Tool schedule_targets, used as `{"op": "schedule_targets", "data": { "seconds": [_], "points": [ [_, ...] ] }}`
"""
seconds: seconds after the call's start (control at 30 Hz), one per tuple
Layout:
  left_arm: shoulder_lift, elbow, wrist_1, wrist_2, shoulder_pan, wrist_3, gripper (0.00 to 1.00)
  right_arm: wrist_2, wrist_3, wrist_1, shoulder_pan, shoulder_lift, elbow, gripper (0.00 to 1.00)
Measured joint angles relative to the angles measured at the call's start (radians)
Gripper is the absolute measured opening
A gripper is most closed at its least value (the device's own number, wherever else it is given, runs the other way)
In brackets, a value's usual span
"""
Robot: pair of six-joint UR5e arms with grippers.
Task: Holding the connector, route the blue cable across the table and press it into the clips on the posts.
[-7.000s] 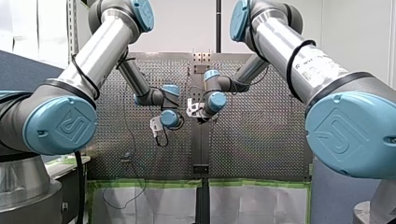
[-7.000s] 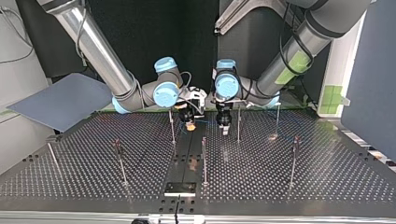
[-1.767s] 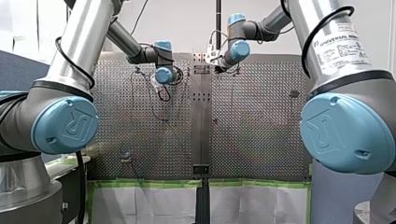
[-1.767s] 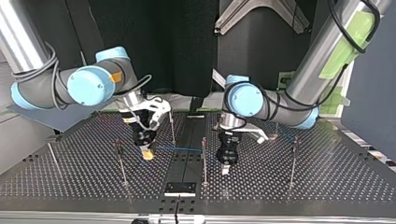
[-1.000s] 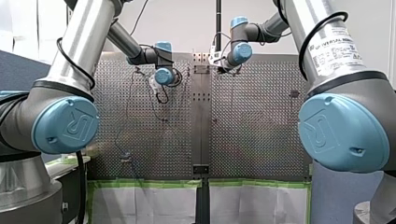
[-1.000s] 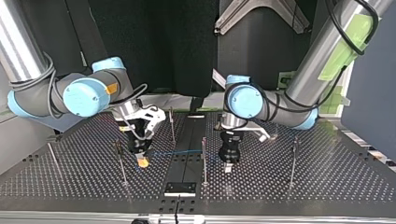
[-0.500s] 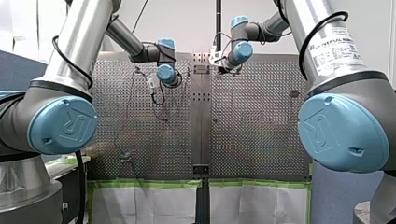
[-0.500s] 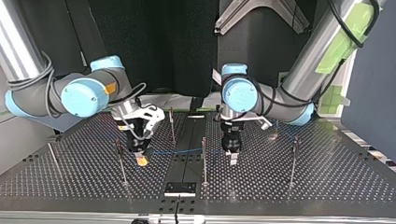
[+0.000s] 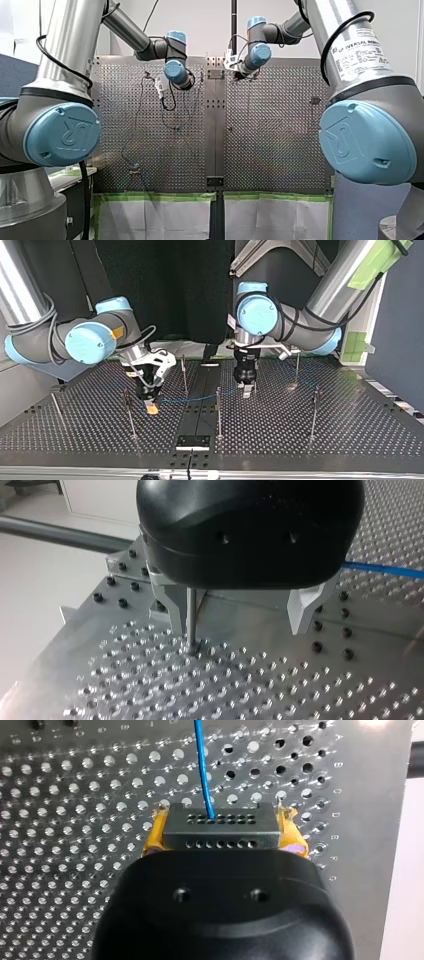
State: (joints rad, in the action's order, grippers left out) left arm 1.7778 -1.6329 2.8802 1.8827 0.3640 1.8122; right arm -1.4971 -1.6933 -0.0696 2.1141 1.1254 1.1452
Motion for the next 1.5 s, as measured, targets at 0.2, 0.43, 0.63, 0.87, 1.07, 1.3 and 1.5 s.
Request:
{"op": "schedule_targets", "data": {
  "seconds": [0.2,0.43,0.63,0.87,1.07,1.3,1.5],
  "points": [
    [-0.047,-0.047,0.028,0.007,0.022,0.013,1.00,-0.001,0.001,0.000,0.000,0.008,0.007,0.00],
    [-0.101,-0.088,0.053,0.007,0.054,0.014,1.00,-0.002,0.002,0.003,-0.001,0.021,0.008,0.00],
    [-0.156,-0.088,0.020,0.015,0.102,0.014,1.00,-0.002,0.003,0.002,-0.001,0.022,0.008,0.00],
    [-0.192,-0.035,-0.024,0.078,0.172,0.009,1.00,-0.002,0.003,0.002,-0.001,0.022,0.009,0.00],
    [-0.155,0.011,-0.022,0.115,0.219,0.009,1.00,-0.002,0.002,0.003,-0.002,0.021,0.009,0.00],
    [-0.099,0.068,-0.003,0.101,0.272,0.004,1.00,-0.002,0.001,0.004,-0.003,0.021,0.009,0.00],
    [-0.041,0.123,0.020,0.086,0.273,0.002,1.00,-0.003,0.001,0.004,-0.004,0.021,0.009,0.00]
  ]
}}
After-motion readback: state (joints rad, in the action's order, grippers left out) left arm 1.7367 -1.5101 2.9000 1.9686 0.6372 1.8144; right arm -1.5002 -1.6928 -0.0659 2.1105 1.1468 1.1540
